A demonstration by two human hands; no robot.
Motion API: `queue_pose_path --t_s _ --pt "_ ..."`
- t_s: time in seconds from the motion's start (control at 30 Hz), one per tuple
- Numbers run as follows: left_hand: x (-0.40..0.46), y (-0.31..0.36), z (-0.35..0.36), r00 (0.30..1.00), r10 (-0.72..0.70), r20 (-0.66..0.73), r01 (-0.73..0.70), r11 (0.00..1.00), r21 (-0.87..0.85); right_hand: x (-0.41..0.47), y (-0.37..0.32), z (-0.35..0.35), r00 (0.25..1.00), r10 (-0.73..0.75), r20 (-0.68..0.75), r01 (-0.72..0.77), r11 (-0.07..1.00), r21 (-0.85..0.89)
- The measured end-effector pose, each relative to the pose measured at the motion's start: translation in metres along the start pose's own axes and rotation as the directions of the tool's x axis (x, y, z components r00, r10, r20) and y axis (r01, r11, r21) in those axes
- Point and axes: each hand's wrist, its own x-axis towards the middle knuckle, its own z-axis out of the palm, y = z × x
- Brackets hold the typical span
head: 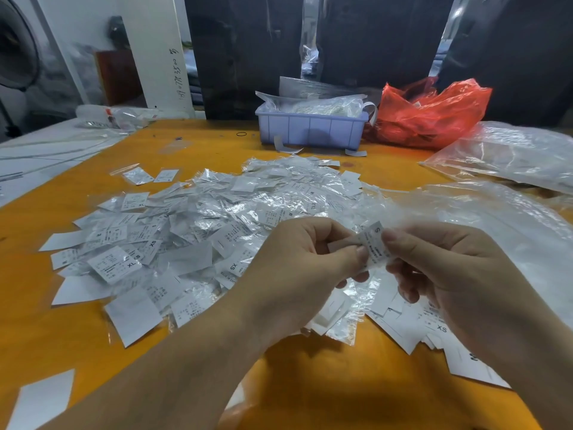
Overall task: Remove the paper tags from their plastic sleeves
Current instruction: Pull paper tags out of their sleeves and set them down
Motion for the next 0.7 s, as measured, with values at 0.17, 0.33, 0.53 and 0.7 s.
queue_pose_path --t_s 0.17,0.33,0.53,0.7 --pt "0.0015 -0.0031 -0.0012 0.995 0.001 -0.097 -0.003 1.0 -0.02 0.0 -0.0003 0.0019 0.999 0.017 0.038 -0.016 1.0 -0.024" --pt "0.0026 -0.0028 -0.0013 0.998 -0.007 -0.059 0.002 0.998 -0.07 0.0011 -0.001 0.001 0.998 0.051 0.042 -0.051 0.999 -0.007" --pt "0.0048 -0.0041 -0.002 0.999 -0.026 -0.022 0.024 0.997 -0.068 0.0018 -0.0022 0.0023 0.969 0.168 0.179 -0.174 0.984 0.02" --pt "0.006 -0.0052 -0.0051 0.998 -0.053 -0.022 0.051 0.996 -0.069 0.0048 -0.0013 -0.0069 0.991 0.113 0.067 -0.117 0.991 0.061"
